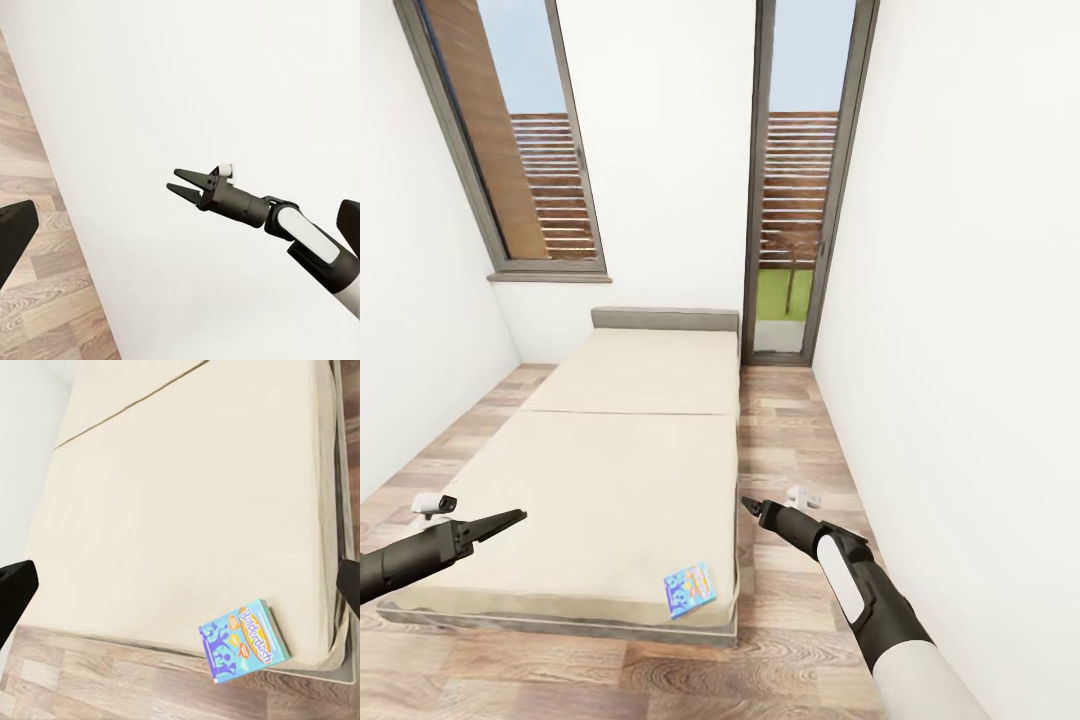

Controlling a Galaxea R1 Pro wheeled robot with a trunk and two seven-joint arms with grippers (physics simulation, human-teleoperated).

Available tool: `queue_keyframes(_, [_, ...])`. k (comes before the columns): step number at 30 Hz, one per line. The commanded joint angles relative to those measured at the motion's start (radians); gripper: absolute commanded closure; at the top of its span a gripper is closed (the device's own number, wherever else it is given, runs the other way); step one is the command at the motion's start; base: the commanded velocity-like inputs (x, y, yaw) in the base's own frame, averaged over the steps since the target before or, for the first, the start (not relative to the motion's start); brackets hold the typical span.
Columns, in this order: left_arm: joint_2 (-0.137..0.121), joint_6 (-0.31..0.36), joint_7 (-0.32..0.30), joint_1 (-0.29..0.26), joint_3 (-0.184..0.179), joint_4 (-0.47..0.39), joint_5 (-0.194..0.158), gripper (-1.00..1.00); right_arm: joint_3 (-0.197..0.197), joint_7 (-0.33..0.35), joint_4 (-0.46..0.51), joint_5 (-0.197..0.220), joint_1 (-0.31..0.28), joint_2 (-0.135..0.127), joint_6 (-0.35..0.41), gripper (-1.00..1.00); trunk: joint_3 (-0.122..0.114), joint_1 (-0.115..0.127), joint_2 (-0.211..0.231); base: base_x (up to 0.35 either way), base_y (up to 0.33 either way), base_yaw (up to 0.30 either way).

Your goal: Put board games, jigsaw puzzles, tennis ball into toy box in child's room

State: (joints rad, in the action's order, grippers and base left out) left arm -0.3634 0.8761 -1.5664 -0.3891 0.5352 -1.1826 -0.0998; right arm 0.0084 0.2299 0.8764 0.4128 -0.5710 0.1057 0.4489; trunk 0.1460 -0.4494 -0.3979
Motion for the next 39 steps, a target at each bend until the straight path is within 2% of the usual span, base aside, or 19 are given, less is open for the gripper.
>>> queue_keyframes(1, [0.000, 0.011, -0.004, -0.001, 0.000, 0.000, 0.001, -1.00, -0.001, 0.000, 0.001, 0.004, -0.001, 0.000, 0.005, -1.00, 0.002, -0.001, -0.002, 0.012, -0.011, 0.000])
queue_keyframes(12, [0.000, 0.011, -0.004, -0.001, 0.000, 0.000, 0.000, -1.00, -0.001, 0.000, 0.001, 0.004, -0.001, 0.000, 0.005, -1.00, 0.002, -0.001, -0.002, 0.003, -0.140, 0.000])
queue_keyframes(24, [0.005, 0.011, 0.004, -0.002, -0.013, 0.005, 0.005, -1.00, -0.002, 0.000, 0.001, 0.004, 0.000, 0.000, 0.006, -1.00, 0.002, -0.001, -0.002, 0.000, -0.030, 0.000])
queue_keyframes(26, [0.008, 0.011, 0.027, -0.002, -0.021, 0.017, 0.017, -1.00, -0.003, 0.000, 0.001, 0.004, -0.001, 0.000, 0.006, -1.00, 0.002, -0.001, -0.002, 0.000, -0.003, 0.000])
queue_keyframes(31, [0.014, 0.004, 0.137, -0.005, -0.058, 0.089, 0.074, -1.00, -0.003, -0.001, 0.001, 0.004, -0.001, 0.000, 0.007, -1.00, 0.002, -0.001, -0.002, 0.000, -0.001, 0.000])
queue_keyframes(32, [0.022, -0.010, 0.189, -0.010, -0.071, 0.133, 0.088, -1.00, -0.004, -0.001, 0.001, 0.004, -0.001, 0.000, 0.007, -1.00, 0.002, -0.001, -0.002, 0.000, 0.000, 0.000])
queue_keyframes(35, [0.039, -0.043, 0.274, -0.014, -0.084, 0.206, 0.098, -1.00, -0.004, -0.001, 0.001, 0.004, -0.001, 0.001, 0.007, -1.00, 0.002, -0.001, -0.002, 0.000, 0.000, 0.000])
queue_keyframes(36, [0.052, -0.067, 0.328, -0.016, -0.088, 0.252, 0.102, -1.00, -0.004, -0.001, 0.001, 0.004, -0.001, 0.001, 0.007, -1.00, 0.002, -0.001, -0.002, 0.000, 0.000, 0.000])
queue_keyframes(39, [0.071, -0.097, 0.410, -0.017, -0.093, 0.311, 0.107, -1.00, -0.004, -0.002, 0.001, 0.004, -0.001, 0.003, 0.006, -1.00, 0.002, -0.001, -0.002, 0.000, 0.000, 0.000])
